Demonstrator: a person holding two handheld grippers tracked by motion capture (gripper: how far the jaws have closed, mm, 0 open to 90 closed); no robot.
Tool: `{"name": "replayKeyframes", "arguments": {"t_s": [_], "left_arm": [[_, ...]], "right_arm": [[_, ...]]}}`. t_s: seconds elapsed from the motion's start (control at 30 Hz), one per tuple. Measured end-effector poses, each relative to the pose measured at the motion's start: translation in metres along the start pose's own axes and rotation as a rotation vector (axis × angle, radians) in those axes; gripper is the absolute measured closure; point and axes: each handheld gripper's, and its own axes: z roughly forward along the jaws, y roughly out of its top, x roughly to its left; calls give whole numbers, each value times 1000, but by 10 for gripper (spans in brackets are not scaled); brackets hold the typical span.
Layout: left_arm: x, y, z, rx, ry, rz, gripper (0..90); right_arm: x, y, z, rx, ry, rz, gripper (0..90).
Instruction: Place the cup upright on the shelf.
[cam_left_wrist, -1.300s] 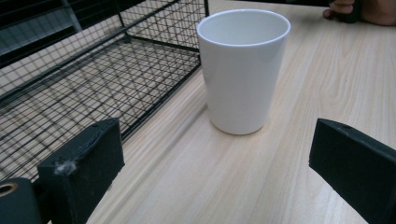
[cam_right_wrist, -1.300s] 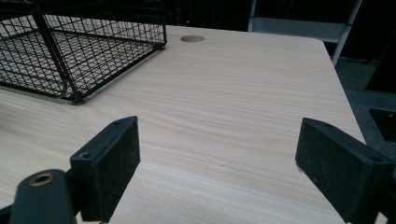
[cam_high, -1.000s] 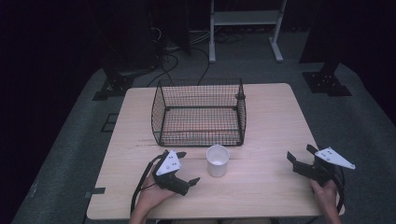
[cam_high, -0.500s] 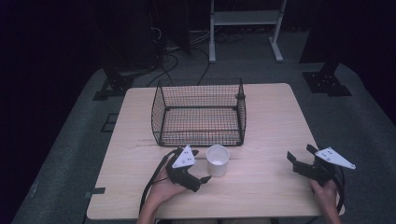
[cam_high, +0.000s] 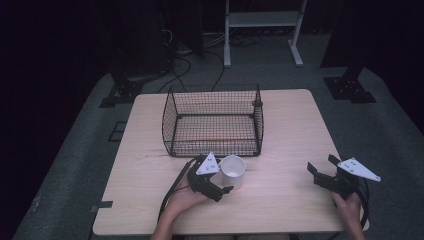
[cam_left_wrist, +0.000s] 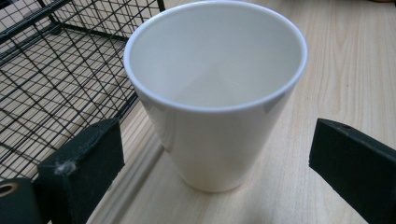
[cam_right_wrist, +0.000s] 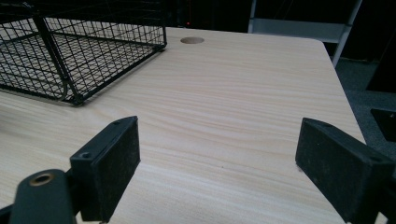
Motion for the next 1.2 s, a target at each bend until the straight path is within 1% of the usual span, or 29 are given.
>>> {"name": "replayKeyframes", "arguments": {"t_s": [0.1, 0.17, 0.2, 0.27, 0.4, 0.47, 0.57, 0.63, 0.67, 0.73, 0.83, 0.87, 0.93, 1.13, 1.2], "left_arm": [[1, 3, 3, 13, -11, -3, 25], [1, 6, 5, 20, -12, 3, 26], [1, 9, 7, 27, -20, 9, 35], [2, 11, 8, 33, -15, 15, 48], [4, 11, 12, 38, -22, 3, 56], [5, 10, 15, 50, -29, -6, 56], [6, 10, 16, 47, -30, -11, 76], [6, 10, 17, 44, -32, -6, 85], [7, 11, 18, 43, -36, -4, 124], [8, 10, 19, 41, -49, -9, 130], [8, 10, 20, 39, -51, -10, 150], [9, 9, 21, 37, -61, -10, 168], [8, 10, 21, 36, -59, -4, 203], [9, 10, 20, 34, -60, 4, 211], [9, 10, 19, 32, -48, 16, 213]], "right_arm": [[0, 0, 0, 0, 0, 0, 130], [0, 0, 0, 0, 0, 0, 130], [0, 0, 0, 0, 0, 0, 130], [0, 0, 0, 0, -1, -2, 130], [0, 0, 0, 0, 0, -3, 130], [1, 0, 0, 1, 0, -3, 130], [0, 0, 0, 0, 2, -3, 130], [1, 0, 0, -1, 2, -3, 130], [1, 0, 0, 0, 2, -3, 130], [0, 0, 0, -1, 2, -3, 130], [0, 0, 0, -1, 3, -4, 130], [0, 0, 0, -2, 3, -3, 130], [0, 0, 0, -2, 3, -3, 130], [0, 0, 0, -3, 3, -2, 130], [0, 0, 0, -4, 4, -2, 130]]}}
